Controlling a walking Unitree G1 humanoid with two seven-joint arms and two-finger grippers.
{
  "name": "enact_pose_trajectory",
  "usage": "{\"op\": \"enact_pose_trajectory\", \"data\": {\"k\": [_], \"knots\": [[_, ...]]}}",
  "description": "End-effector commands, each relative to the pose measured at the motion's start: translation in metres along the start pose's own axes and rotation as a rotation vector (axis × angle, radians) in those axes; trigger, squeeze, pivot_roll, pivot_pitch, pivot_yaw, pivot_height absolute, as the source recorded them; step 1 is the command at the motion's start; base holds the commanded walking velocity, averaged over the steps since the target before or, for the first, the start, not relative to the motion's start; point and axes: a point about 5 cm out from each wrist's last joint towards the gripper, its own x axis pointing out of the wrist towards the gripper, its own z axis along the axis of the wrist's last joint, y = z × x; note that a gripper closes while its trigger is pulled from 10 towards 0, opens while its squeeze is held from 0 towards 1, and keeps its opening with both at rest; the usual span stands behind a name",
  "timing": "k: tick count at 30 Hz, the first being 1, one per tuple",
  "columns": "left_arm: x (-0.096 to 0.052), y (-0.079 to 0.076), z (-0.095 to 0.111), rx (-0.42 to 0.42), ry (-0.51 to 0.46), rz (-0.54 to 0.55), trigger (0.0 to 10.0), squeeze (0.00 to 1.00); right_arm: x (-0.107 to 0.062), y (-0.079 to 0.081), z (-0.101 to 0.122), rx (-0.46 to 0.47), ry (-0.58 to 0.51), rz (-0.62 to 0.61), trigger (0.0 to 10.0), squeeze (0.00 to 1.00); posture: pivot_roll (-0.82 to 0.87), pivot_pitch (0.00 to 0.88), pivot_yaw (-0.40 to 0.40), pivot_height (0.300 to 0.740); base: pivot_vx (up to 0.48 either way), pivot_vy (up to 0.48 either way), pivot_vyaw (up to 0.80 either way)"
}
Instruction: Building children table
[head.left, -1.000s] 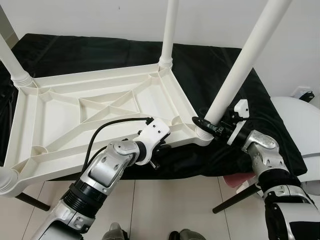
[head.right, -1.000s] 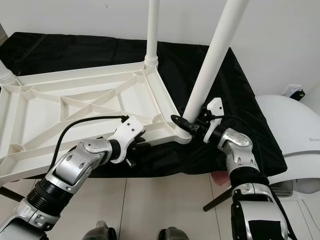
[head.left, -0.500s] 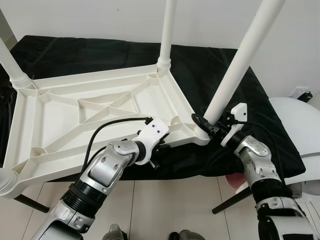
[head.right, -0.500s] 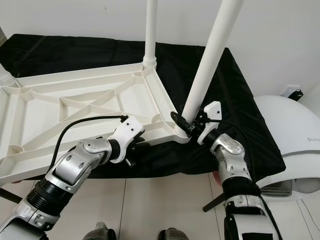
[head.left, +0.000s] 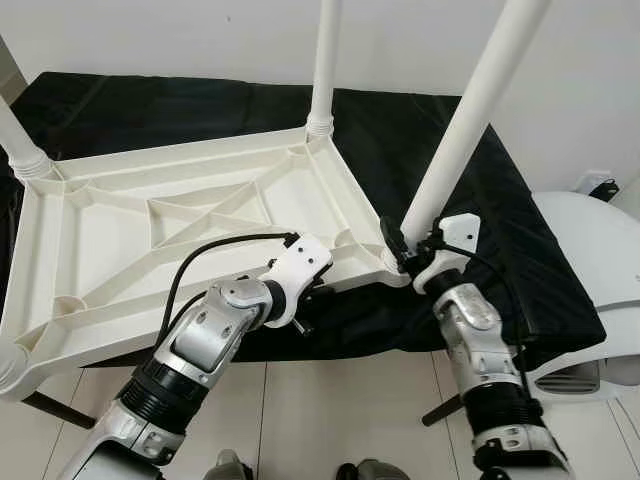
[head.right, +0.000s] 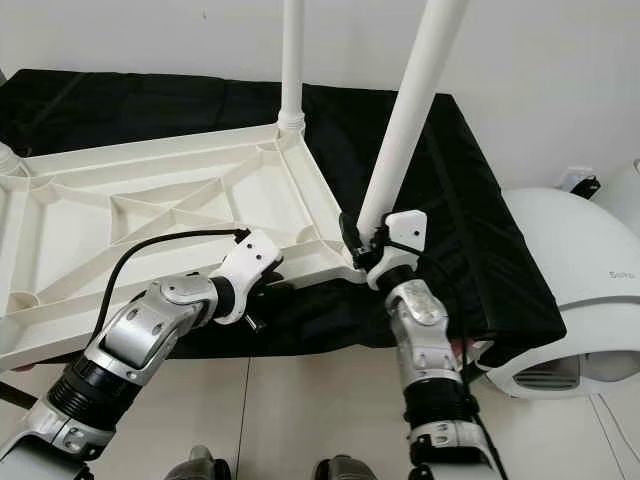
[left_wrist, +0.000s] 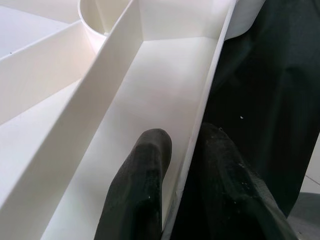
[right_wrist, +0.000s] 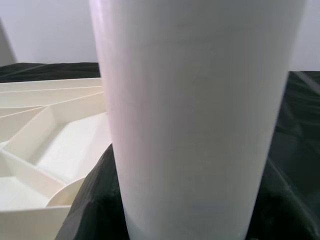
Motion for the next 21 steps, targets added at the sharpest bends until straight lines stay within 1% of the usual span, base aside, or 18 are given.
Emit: {"op": "enact_pose_trajectory", "data": {"k": [1, 2, 4, 5, 6, 8, 10, 12, 13, 14, 15, 16, 20, 21], "knots": [[0.003, -0.013, 0.007, 0.022, -0.027, -0.084, 10.0, 0.0, -0.002, 0.004, -0.007, 0.002, 0.042, -0.058, 0.0, 0.0, -0.01, 0.062, -0.064, 0.74, 0.0, 0.0, 0.0], [0.003, -0.013, 0.007, 0.022, -0.027, -0.084, 10.0, 0.0, -0.002, 0.004, -0.007, 0.002, 0.042, -0.058, 0.0, 0.0, -0.01, 0.062, -0.064, 0.74, 0.0, 0.0, 0.0], [0.003, -0.013, 0.007, 0.019, -0.027, -0.081, 10.0, 0.0, -0.001, 0.02, -0.009, 0.032, 0.066, -0.107, 0.0, 0.0, 0.0, 0.06, -0.073, 0.74, 0.0, 0.0, 0.0], [0.003, -0.013, 0.007, 0.019, -0.027, -0.081, 10.0, 0.0, -0.001, 0.02, -0.009, 0.032, 0.066, -0.107, 0.0, 0.0, 0.0, 0.06, -0.073, 0.74, 0.0, 0.0, 0.0], [0.003, -0.013, 0.007, 0.018, -0.028, -0.079, 10.0, 0.0, 0.0, 0.028, -0.011, 0.035, 0.081, -0.135, 0.0, 0.0, 0.0, 0.06, -0.073, 0.74, 0.0, 0.0, 0.0], [0.003, -0.013, 0.007, 0.018, -0.028, -0.079, 10.0, 0.0, 0.0, 0.028, -0.011, 0.035, 0.081, -0.135, 0.0, 0.0, 0.0, 0.06, -0.073, 0.74, 0.0, 0.0, 0.0], [0.002, -0.013, 0.006, 0.015, -0.027, -0.077, 10.0, 0.0, -0.001, 0.042, -0.01, 0.039, 0.091, -0.175, 0.0, 0.0, 0.0, 0.061, -0.076, 0.74, 0.0, 0.0, 0.0], [0.002, -0.013, 0.006, 0.015, -0.027, -0.077, 10.0, 0.0, -0.001, 0.042, -0.01, 0.039, 0.091, -0.175, 0.0, 0.0, 0.0, 0.061, -0.076, 0.74, 0.0, 0.0, 0.0], [0.002, -0.014, 0.006, 0.015, -0.027, -0.077, 10.0, 0.0, -0.001, 0.045, -0.009, 0.04, 0.09, -0.181, 0.0, 0.0, 0.0, 0.061, -0.076, 0.74, 0.0, 0.0, 0.0], [0.003, -0.014, 0.006, 0.014, -0.027, -0.077, 10.0, 0.0, 0.0, 0.043, -0.01, 0.033, 0.102, -0.195, 6.8, 0.0, 0.0, 0.061, -0.077, 0.74, 0.0, 0.0, 0.0], [0.003, -0.014, 0.006, 0.014, -0.027, -0.078, 10.0, 0.0, 0.0, 0.04, -0.011, 0.017, 0.114, -0.207, 6.8, 0.0, 0.0, 0.061, -0.077, 0.74, 0.0, 0.0, 0.0], [0.003, -0.014, 0.006, 0.014, -0.028, -0.079, 10.0, 0.0, 0.0, 0.038, -0.012, 0.013, 0.13, -0.215, 10.0, 0.0, 0.0, 0.061, -0.077, 0.74, 0.0, 0.0, 0.0], [0.003, -0.015, 0.007, 0.014, -0.029, -0.08, 10.0, 0.0, -0.001, 0.037, -0.013, 0.011, 0.149, -0.237, 10.0, 0.0, 0.0, 0.058, -0.077, 0.74, 0.0, 0.0, 0.0], [0.003, -0.015, 0.007, 0.014, -0.029, -0.081, 10.0, 0.0, -0.001, 0.037, -0.013, 0.009, 0.151, -0.248, 10.0, 0.78, 0.0, 0.058, -0.077, 0.74, 0.0, 0.0, 0.0]]}}
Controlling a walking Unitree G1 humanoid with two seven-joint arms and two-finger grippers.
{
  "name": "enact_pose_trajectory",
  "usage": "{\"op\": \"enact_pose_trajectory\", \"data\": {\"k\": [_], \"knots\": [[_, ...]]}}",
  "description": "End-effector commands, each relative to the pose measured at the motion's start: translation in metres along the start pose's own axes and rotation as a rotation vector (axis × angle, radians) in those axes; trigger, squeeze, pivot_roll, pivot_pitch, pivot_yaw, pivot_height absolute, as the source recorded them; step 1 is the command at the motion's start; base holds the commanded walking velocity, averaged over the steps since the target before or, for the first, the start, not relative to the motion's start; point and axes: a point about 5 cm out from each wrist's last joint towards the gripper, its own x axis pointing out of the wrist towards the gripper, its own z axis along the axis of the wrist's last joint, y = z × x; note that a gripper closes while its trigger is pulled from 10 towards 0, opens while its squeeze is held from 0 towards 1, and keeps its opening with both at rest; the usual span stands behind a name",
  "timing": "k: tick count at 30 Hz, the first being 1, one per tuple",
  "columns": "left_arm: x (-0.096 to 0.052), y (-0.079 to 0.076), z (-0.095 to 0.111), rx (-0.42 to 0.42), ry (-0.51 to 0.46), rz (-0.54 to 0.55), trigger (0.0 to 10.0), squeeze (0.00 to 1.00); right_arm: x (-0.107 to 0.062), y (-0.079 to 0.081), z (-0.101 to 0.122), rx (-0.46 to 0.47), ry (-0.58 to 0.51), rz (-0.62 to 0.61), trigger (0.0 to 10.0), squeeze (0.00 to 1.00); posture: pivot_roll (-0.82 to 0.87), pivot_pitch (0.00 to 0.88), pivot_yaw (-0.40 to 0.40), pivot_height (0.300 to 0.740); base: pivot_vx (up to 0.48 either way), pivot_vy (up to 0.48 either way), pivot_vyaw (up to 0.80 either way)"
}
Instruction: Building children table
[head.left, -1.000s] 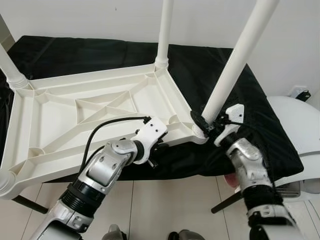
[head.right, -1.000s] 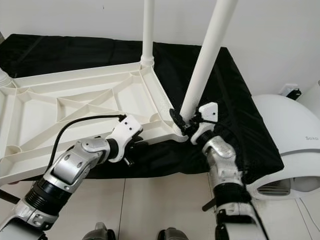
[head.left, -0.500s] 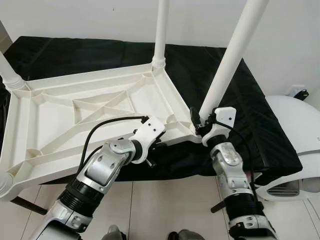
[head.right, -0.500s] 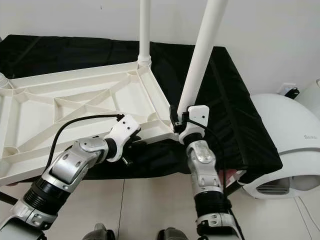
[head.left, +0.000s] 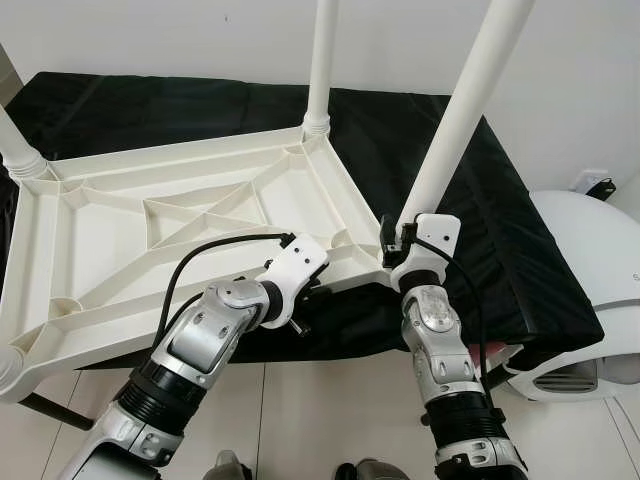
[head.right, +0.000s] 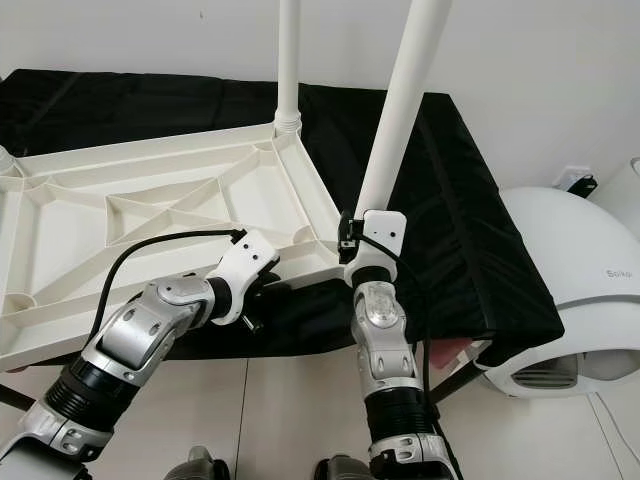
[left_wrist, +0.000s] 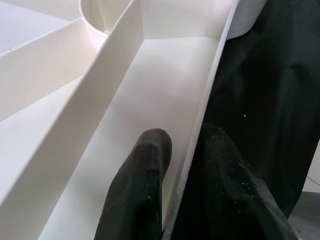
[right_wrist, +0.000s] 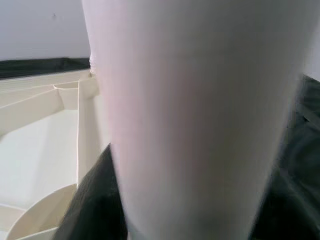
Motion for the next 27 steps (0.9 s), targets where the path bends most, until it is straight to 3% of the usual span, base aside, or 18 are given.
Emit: {"op": "enact_pose_trajectory", "data": {"k": [1, 10, 19, 20, 21, 27], "knots": [[0.004, -0.015, 0.009, 0.025, -0.036, -0.085, 10.0, 0.0, -0.005, 0.006, -0.014, 0.003, 0.076, 0.014, 10.0, 1.0, 0.0, 0.059, -0.078, 0.74, 0.0, 0.0, 0.0], [0.004, -0.016, 0.008, 0.024, -0.037, -0.082, 10.0, 0.0, -0.009, -0.005, -0.018, -0.004, 0.091, -0.012, 10.0, 1.0, 0.0, 0.054, -0.082, 0.74, 0.0, 0.0, 0.0], [0.006, -0.012, 0.008, 0.025, -0.028, -0.068, 10.0, 0.0, -0.026, -0.023, -0.01, -0.027, -0.003, -0.003, 10.0, 1.0, -0.01, 0.047, -0.076, 0.74, 0.0, 0.0, 0.0], [0.006, -0.011, 0.008, 0.025, -0.026, -0.06, 10.0, 0.0, -0.03, -0.025, -0.007, -0.03, -0.026, 0.016, 10.0, 0.56, -0.01, 0.047, -0.074, 0.74, 0.0, 0.0, 0.0], [0.006, -0.008, 0.008, 0.026, -0.023, -0.051, 10.0, 0.0, -0.037, -0.029, -0.001, -0.03, -0.069, 0.044, 10.0, 0.0, -0.02, 0.049, -0.071, 0.74, 0.0, 0.0, 0.0], [0.007, -0.005, 0.008, 0.027, -0.019, -0.032, 10.0, 0.0, -0.048, -0.035, 0.004, -0.035, -0.097, 0.085, 10.0, 0.0, -0.03, 0.053, -0.066, 0.74, 0.0, 0.0, 0.0]]}}
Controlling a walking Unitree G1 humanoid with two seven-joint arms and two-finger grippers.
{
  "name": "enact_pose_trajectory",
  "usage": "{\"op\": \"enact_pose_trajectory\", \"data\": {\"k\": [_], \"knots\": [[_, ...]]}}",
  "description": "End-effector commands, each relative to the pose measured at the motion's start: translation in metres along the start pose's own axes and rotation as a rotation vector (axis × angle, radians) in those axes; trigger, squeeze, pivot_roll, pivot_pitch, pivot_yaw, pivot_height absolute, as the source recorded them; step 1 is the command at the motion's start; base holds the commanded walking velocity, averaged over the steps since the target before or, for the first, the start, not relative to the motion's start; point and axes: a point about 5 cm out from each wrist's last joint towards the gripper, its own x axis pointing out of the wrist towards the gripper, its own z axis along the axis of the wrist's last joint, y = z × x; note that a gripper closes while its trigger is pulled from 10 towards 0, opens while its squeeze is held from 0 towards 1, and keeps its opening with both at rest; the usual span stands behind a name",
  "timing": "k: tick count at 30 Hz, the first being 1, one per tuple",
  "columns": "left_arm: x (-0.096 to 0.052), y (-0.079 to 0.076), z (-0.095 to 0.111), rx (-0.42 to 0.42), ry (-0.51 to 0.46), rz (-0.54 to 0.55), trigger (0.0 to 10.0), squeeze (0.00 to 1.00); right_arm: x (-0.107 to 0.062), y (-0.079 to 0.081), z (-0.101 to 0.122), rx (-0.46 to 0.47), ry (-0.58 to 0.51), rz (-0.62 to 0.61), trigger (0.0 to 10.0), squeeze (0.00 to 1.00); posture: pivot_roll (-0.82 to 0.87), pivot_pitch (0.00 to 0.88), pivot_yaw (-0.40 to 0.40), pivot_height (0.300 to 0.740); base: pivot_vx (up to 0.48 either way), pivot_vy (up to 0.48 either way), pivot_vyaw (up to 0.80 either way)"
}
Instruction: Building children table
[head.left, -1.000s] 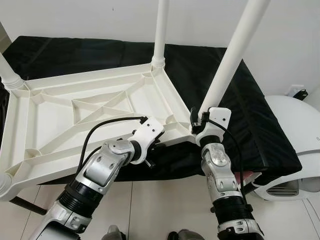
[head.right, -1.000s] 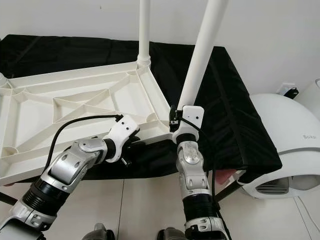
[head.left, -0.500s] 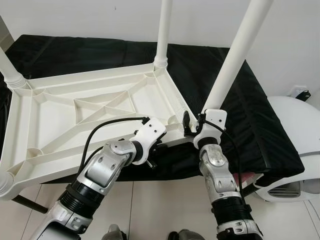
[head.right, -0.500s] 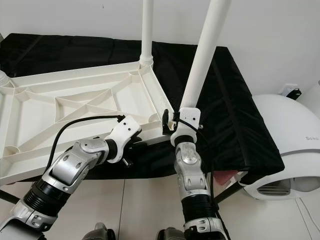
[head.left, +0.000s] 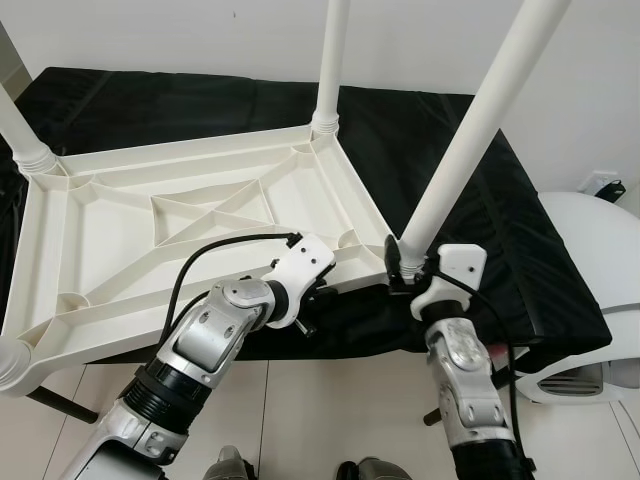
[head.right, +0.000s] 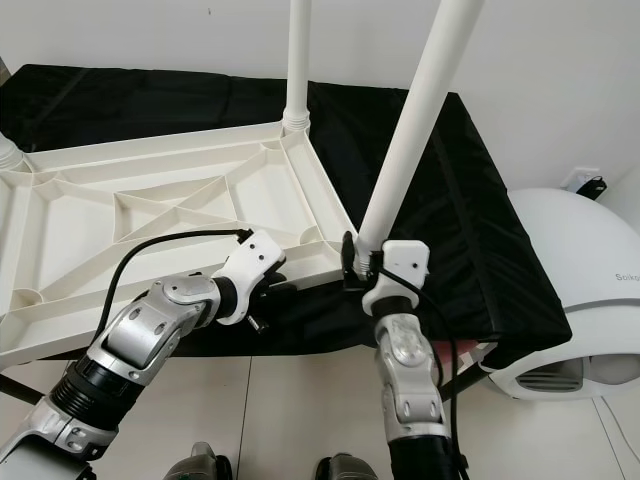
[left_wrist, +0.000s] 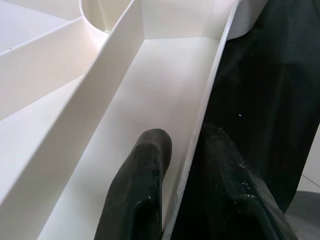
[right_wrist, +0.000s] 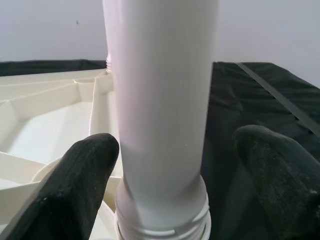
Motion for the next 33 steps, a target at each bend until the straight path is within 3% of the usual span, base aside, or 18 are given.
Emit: {"op": "enact_pose_trajectory", "data": {"k": [1, 16, 17, 18, 20, 21, 33], "knots": [[0.003, -0.001, 0.005, 0.025, -0.011, -0.013, 10.0, 0.0, -0.007, -0.003, 0.004, -0.002, -0.022, 0.024, 10.0, 0.0, -0.03, 0.053, -0.066, 0.74, 0.0, 0.0, 0.0], [0.003, 0.008, 0.003, 0.033, 0.005, 0.016, 10.0, 0.0, -0.047, -0.015, 0.012, -0.019, -0.027, 0.082, 10.0, 0.0, -0.06, 0.067, -0.058, 0.74, 0.0, 0.0, 0.0], [0.003, 0.009, 0.003, 0.034, 0.007, 0.016, 10.0, 0.1, -0.051, -0.016, 0.012, -0.018, -0.024, 0.085, 10.0, 0.0, -0.06, 0.067, -0.056, 0.74, 0.0, 0.0, 0.0], [0.002, 0.011, 0.003, 0.038, 0.009, 0.018, 10.0, 0.73, -0.06, -0.019, 0.012, -0.017, -0.005, 0.094, 10.0, 0.0, -0.07, 0.069, -0.053, 0.74, 0.0, 0.0, 0.0], [0.002, 0.011, 0.003, 0.04, 0.01, 0.018, 10.0, 0.73, -0.063, -0.02, 0.012, -0.016, 0.0, 0.096, 10.0, 0.0, -0.07, 0.069, -0.053, 0.74, 0.0, 0.0, 0.0], [0.002, 0.013, 0.003, 0.039, 0.008, 0.019, 10.0, 1.0, -0.067, -0.02, 0.009, -0.012, 0.017, 0.112, 10.0, 0.0, -0.07, 0.072, -0.05, 0.74, 0.0, 0.0, 0.0], [0.001, 0.018, 0.009, 0.044, -0.004, 0.016, 10.0, 1.0, -0.062, -0.022, -0.009, 0.019, 0.1, 0.179, 10.0, 0.0, -0.06, 0.072, -0.049, 0.74, 0.0, 0.0, 0.0]]}}
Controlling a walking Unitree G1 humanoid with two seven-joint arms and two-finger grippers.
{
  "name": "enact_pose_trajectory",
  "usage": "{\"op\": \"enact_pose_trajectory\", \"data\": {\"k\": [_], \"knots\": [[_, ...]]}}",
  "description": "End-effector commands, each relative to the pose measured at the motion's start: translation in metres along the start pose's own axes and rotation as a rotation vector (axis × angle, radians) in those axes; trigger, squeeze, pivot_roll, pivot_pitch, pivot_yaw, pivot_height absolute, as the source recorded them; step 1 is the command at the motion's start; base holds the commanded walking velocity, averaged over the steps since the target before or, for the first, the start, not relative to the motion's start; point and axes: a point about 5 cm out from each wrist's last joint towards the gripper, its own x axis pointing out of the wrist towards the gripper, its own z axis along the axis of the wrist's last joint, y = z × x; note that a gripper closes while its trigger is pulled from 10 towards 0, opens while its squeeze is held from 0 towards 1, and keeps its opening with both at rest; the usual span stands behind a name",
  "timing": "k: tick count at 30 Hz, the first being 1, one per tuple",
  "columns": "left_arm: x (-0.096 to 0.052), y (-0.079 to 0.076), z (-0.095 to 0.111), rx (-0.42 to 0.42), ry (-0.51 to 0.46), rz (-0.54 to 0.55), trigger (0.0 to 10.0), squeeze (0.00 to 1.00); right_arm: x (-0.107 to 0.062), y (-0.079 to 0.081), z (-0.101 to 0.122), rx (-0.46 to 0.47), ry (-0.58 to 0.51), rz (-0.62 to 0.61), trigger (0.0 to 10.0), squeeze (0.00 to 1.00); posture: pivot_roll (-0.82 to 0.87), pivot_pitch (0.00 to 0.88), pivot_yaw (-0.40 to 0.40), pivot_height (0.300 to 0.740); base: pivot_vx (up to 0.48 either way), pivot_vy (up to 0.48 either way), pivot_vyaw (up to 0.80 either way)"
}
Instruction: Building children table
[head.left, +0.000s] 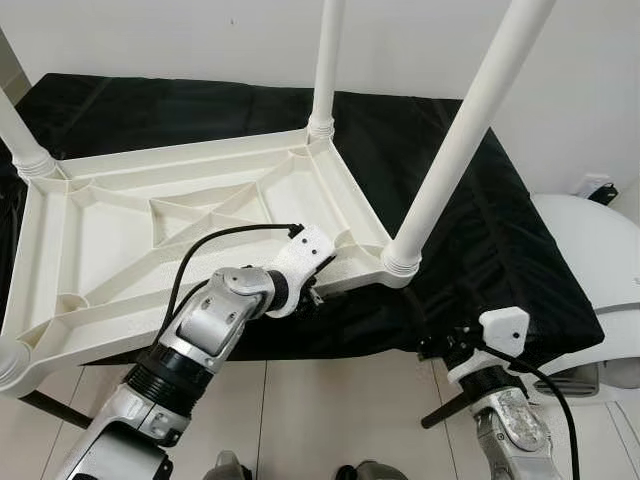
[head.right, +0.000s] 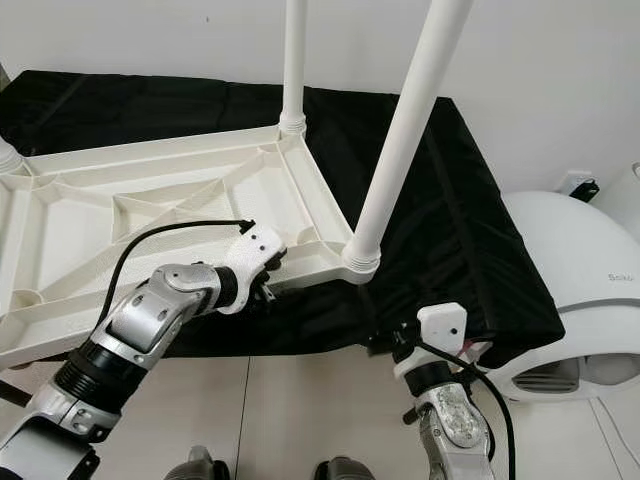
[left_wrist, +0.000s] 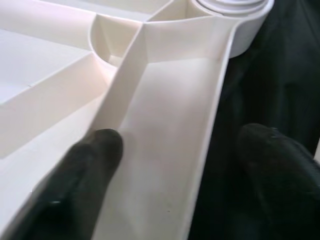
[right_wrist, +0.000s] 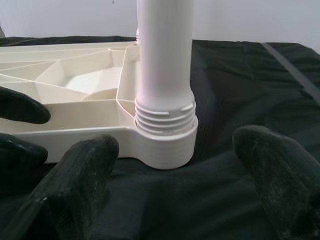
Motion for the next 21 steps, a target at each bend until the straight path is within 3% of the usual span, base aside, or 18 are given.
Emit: {"op": "enact_pose_trajectory", "data": {"k": [1, 3, 4, 12, 21], "knots": [[0.001, 0.001, 0.001, 0.01, 0.0, -0.004, 10.0, 1.0, 0.0, 0.0, -0.005, 0.022, 0.025, 0.009, 10.0, 0.0, -0.06, 0.072, -0.049, 0.74, 0.0, 0.0, 0.0], [0.0, 0.002, 0.003, 0.015, -0.003, -0.003, 10.0, 1.0, 0.002, 0.001, -0.006, 0.023, 0.033, 0.018, 10.0, 0.0, -0.06, 0.07, -0.05, 0.74, 0.0, 0.0, 0.0], [-0.001, 0.002, 0.004, 0.02, -0.008, -0.006, 10.0, 0.0, 0.004, 0.002, -0.008, 0.033, 0.041, 0.021, 10.0, 0.0, -0.05, 0.071, -0.052, 0.74, 0.0, 0.0, 0.0], [-0.018, 0.0, 0.025, 0.021, -0.097, -0.054, 10.0, 0.0, 0.013, 0.007, -0.016, 0.096, 0.074, 0.09, 10.0, 0.0, -0.03, 0.07, -0.057, 0.74, 0.0, 0.0, 0.0], [-0.044, -0.013, 0.043, 0.034, -0.212, -0.159, 10.0, 0.0, 0.014, 0.009, -0.021, 0.136, 0.099, 0.237, 10.0, 0.0, -0.01, 0.063, -0.062, 0.74, 0.0, 0.0, 0.0]]}}
